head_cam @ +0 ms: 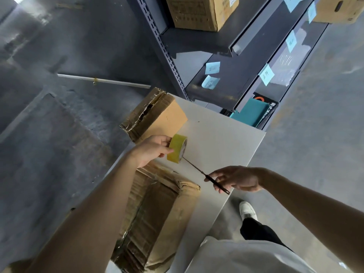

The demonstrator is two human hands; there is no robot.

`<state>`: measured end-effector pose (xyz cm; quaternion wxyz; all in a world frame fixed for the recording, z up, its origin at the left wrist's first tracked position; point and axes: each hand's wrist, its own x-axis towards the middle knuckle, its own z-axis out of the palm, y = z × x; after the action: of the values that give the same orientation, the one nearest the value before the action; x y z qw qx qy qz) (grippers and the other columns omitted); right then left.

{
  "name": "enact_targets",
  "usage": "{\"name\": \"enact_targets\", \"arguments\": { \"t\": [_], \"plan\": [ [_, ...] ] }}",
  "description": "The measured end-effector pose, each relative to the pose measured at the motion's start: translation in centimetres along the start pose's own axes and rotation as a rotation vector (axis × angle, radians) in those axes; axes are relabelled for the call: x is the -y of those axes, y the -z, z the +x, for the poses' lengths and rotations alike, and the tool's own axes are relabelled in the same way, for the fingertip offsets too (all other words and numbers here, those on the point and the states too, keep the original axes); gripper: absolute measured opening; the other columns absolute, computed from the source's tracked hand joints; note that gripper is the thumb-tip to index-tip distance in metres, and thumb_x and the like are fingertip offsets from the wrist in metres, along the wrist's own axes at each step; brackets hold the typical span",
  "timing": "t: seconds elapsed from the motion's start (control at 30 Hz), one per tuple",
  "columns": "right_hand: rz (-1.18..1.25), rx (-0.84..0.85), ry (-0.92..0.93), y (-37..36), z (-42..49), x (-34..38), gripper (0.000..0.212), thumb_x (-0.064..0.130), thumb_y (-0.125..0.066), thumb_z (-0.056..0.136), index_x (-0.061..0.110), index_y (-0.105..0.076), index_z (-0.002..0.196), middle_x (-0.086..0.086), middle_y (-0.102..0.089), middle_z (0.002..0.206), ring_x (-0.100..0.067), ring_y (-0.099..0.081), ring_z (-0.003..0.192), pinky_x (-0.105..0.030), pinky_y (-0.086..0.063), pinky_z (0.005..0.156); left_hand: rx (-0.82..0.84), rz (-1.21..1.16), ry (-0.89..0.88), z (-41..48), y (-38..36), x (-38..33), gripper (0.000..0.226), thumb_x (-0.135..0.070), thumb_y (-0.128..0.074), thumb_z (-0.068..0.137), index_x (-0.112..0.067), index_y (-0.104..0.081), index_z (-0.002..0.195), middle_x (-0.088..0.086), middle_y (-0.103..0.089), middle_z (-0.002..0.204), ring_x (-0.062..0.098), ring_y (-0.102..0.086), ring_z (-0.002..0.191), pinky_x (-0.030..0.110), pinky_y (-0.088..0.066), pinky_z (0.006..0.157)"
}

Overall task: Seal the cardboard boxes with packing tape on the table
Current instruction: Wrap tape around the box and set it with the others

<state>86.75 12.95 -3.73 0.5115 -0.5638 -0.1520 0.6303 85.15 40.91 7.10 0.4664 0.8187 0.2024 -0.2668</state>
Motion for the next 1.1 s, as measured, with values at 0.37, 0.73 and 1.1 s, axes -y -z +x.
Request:
{"name": "enact_targets", "arguments": {
  "t": [0.37,0.73,1.1],
  "plan": [
    [-0.144,-0.069,-0.021,-1.8,0.8,1.5,0.050,0.042,-0.072,0.086,0.008,-0.056,0.119,-0.006,-0.061,0.086,-0.017,-0.053,0.079,-0.031,-0.042,0.081,-0.010,-0.014,0.017,0.1,-0.1,0.0,0.024,-0.007,-0.062,0.094,-0.019,-0.064,0.115,-0.006,-0.074,0.105,-0.002,-0.065,0.083,0.017,-0.044,0.070],
    [-0.097,-0.086,0.064,-3.1,3.4,3.5,0.039,0.048,-0.075,0.081,0.019,-0.059,0.101,-0.009,-0.066,0.086,-0.018,-0.055,0.077,-0.030,-0.042,0.075,-0.001,-0.027,0.034,1.1,0.0,0.8,0.027,-0.005,-0.067,0.090,-0.020,-0.065,0.111,-0.003,-0.073,0.112,0.010,-0.066,0.109,0.036,-0.045,0.107],
    [-0.131,-0.069,0.090,-2.7,3.7,3.8,0.058,0.051,-0.077,0.070,0.010,-0.059,0.107,-0.011,-0.069,0.086,-0.015,-0.059,0.072,-0.030,-0.046,0.074,0.003,0.016,0.048,1.2,-0.3,0.7,0.029,-0.007,-0.069,0.089,-0.023,-0.061,0.112,-0.005,-0.069,0.117,0.008,-0.062,0.113,0.037,-0.043,0.109]
  ]
}}
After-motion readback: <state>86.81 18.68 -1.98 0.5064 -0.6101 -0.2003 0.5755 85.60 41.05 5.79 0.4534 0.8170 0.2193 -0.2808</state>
